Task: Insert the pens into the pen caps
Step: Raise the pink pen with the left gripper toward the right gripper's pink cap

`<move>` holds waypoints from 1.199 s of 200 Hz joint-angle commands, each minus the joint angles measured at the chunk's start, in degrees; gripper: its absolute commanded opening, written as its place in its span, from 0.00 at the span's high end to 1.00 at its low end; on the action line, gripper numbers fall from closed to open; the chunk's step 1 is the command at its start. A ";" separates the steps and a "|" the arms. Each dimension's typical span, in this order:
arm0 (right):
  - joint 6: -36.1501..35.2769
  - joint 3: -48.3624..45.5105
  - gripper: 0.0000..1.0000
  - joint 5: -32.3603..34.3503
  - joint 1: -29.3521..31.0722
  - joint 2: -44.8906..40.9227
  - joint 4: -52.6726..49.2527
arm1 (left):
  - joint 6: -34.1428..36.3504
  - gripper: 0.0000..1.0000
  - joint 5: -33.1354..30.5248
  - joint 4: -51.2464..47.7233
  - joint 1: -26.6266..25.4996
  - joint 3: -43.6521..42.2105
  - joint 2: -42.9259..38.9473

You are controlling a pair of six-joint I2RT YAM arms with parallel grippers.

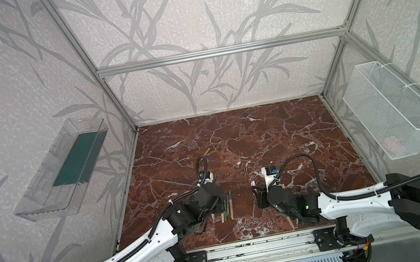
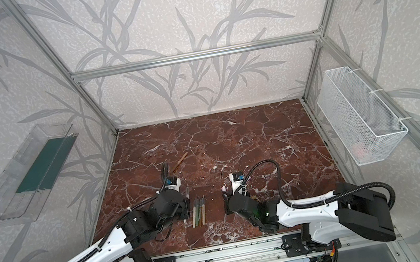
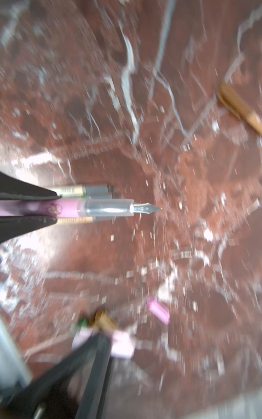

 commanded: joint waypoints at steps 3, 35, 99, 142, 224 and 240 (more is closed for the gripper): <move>-0.24 -0.07 1.00 -2.63 -1.94 -1.85 6.40 | 3.43 1.00 12.43 10.20 0.16 -3.68 -1.83; 1.25 0.13 1.00 -7.60 -6.30 -0.61 11.48 | 3.12 1.00 20.59 15.69 0.06 -5.92 -1.56; -3.36 6.72 1.00 -15.37 -9.93 5.26 16.71 | 3.67 1.00 28.77 20.95 0.06 -6.80 -2.03; -2.76 7.61 1.00 -17.86 -10.98 7.13 18.56 | 3.30 1.00 26.22 19.70 0.08 -6.71 -1.34; 3.48 4.19 1.00 -19.26 -11.26 5.18 20.90 | 3.32 1.00 21.11 17.98 0.20 -5.35 -0.15; 4.09 4.08 1.00 -18.64 -11.26 5.40 20.25 | 3.32 1.00 21.08 17.95 0.23 -5.18 -0.12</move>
